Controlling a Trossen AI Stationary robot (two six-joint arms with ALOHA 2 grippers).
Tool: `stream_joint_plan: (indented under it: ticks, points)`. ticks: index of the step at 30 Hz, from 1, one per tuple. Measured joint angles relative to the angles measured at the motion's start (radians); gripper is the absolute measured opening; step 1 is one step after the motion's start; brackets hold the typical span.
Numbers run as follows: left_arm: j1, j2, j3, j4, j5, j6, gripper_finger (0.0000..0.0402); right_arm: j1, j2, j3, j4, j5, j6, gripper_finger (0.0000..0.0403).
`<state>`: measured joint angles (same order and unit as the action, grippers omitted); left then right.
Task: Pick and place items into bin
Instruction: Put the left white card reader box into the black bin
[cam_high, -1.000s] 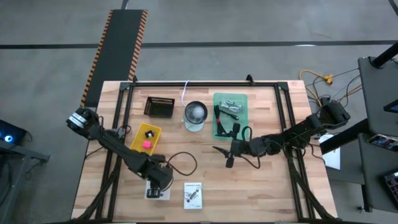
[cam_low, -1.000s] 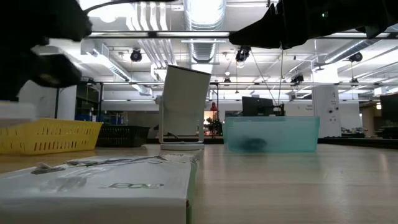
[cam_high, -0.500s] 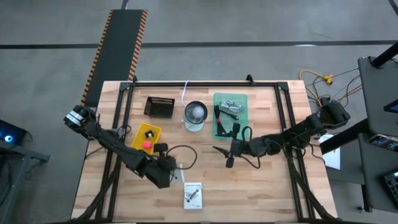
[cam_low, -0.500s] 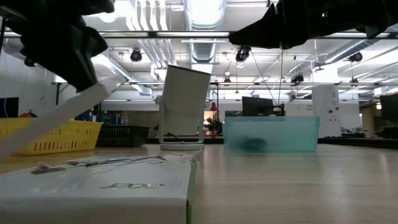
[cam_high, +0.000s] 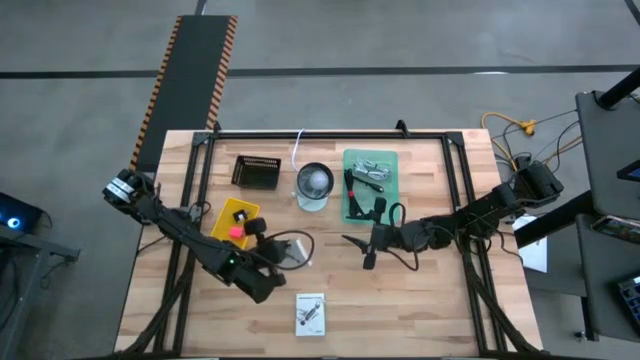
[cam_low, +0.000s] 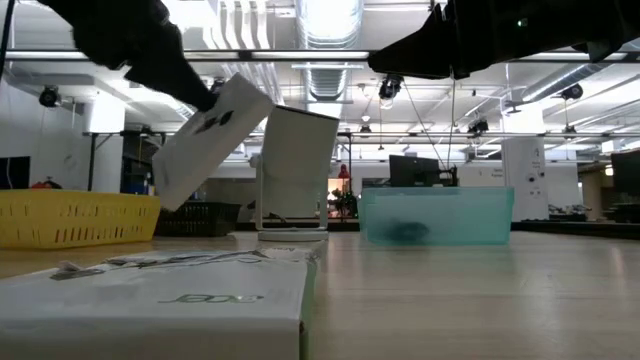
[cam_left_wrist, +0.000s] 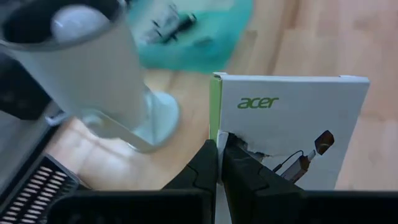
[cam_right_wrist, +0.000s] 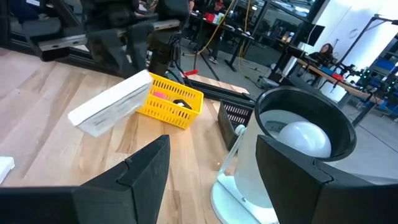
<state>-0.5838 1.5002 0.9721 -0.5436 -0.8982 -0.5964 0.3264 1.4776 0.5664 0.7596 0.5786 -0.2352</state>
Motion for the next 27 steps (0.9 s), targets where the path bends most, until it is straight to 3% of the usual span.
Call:
stream_joint_plan:
  ticks: [16, 20, 27]
  points:
    - [0.000, -0.052, 0.001, 0.003, -0.218, -0.026, 0.0000, 0.000, 0.000, 0.000, 0.000, 0.000, 0.000, 0.0224]
    - [0.000, -0.108, -0.031, -0.026, -0.257, -0.034, 0.0000, 0.000, 0.000, 0.000, 0.000, 0.000, 0.000, 0.0224]
    - [0.002, -0.256, -0.113, -0.182, -0.355, -0.202, 0.0000, 0.000, 0.000, 0.000, -0.001, 0.000, -0.002, 0.0224]
